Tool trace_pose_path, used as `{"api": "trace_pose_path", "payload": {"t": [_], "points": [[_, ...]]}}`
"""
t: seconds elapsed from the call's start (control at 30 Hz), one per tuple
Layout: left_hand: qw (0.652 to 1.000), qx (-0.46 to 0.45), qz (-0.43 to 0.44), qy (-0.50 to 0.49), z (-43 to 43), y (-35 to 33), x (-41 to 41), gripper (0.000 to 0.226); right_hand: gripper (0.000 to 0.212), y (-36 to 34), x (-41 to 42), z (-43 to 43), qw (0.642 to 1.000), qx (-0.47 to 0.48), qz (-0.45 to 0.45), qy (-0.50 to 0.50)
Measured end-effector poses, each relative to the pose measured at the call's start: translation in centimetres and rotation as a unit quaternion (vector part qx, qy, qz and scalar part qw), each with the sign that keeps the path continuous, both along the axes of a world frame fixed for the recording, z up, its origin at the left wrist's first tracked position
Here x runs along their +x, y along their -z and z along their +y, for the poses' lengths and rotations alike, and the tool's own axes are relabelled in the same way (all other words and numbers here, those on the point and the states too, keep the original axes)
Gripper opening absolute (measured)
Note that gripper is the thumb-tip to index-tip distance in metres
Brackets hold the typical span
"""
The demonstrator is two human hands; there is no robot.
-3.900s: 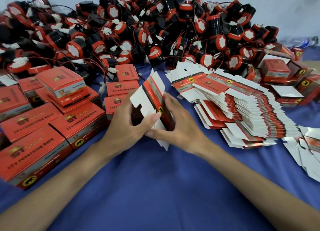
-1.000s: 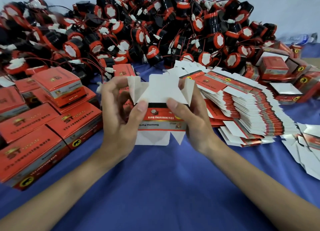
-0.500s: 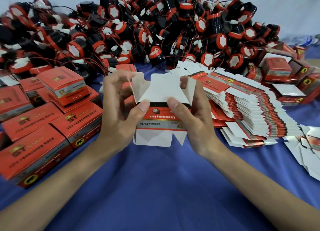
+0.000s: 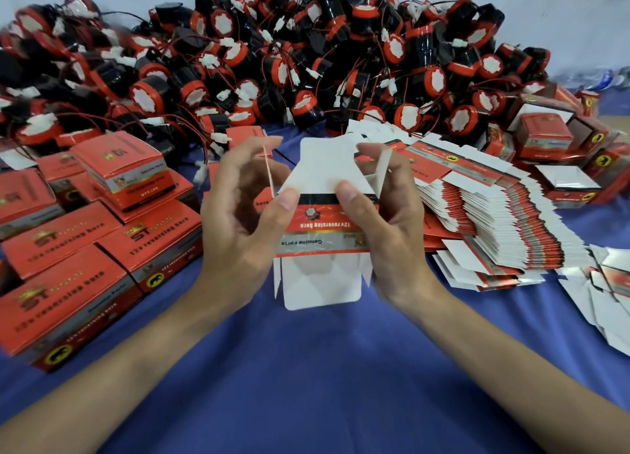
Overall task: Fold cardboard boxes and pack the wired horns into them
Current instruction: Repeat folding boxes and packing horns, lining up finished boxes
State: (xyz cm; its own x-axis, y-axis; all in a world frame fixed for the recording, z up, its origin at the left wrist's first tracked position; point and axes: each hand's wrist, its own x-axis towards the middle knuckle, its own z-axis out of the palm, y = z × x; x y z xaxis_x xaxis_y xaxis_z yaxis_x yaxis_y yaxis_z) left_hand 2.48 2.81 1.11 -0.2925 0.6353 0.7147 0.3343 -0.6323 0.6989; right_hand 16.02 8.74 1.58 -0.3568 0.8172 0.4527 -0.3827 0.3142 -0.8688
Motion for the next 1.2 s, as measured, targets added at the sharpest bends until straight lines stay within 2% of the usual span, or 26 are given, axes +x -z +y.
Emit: {"api": "trace_pose_path", "payload": {"t": [0.07, 0.27, 0.4, 0.5, 0.63, 0.7, 0.9, 0.97, 1.03, 1.1, 1.2], "points": [[0.999, -0.034, -0.016, 0.001, -0.1, 0.2, 0.3, 0.039, 0.048, 0.1, -0.2, -0.1, 1.0, 0.003, 0.009, 0.008], [0.996, -0.083, -0.019, 0.004, 0.0, 0.4, 0.6, 0.033, 0.034, 0.4, -0.3, -0.1, 0.999, 0.007, 0.006, 0.041], [0.994, -0.097, -0.044, 0.023, -0.1, 0.5, 0.7, 0.03, 0.006, 0.2, -0.1, -0.2, 1.0, 0.005, -0.003, 0.015], [0.991, -0.105, -0.072, 0.051, -0.3, 0.6, 1.2, 0.027, 0.017, 0.2, -0.3, -0.4, 0.999, 0.009, -0.009, 0.029], [0.966, -0.13, -0.184, 0.125, -0.3, 1.1, 2.1, 0.038, 0.028, 0.6, -0.7, -0.6, 0.999, -0.032, -0.011, 0.038], [0.958, -0.143, -0.209, 0.132, -0.4, 1.2, 2.3, 0.033, 0.031, 0.7, -0.7, -0.7, 0.998, -0.058, -0.004, 0.024], [0.973, -0.131, -0.169, 0.086, -0.4, 1.5, 2.1, 0.02, 0.023, 0.3, -0.2, -0.5, 0.98, -0.179, 0.008, -0.085], [0.979, -0.112, -0.14, 0.092, -0.5, 1.6, 2.2, 0.02, 0.021, 0.2, -0.2, -0.3, 0.975, -0.204, 0.007, -0.085], [0.983, -0.094, -0.107, 0.114, -0.8, 1.4, 2.1, 0.025, 0.017, 0.1, -0.2, -0.3, 0.977, -0.199, -0.006, -0.072], [0.98, -0.097, -0.112, 0.132, -0.9, 1.3, 2.1, 0.027, 0.014, 0.0, 0.0, -0.5, 0.981, -0.174, -0.022, -0.078], [0.977, -0.12, -0.14, 0.107, -0.7, 1.9, 2.0, 0.021, 0.018, 0.0, 0.2, -0.6, 0.981, -0.15, -0.056, -0.108]]}}
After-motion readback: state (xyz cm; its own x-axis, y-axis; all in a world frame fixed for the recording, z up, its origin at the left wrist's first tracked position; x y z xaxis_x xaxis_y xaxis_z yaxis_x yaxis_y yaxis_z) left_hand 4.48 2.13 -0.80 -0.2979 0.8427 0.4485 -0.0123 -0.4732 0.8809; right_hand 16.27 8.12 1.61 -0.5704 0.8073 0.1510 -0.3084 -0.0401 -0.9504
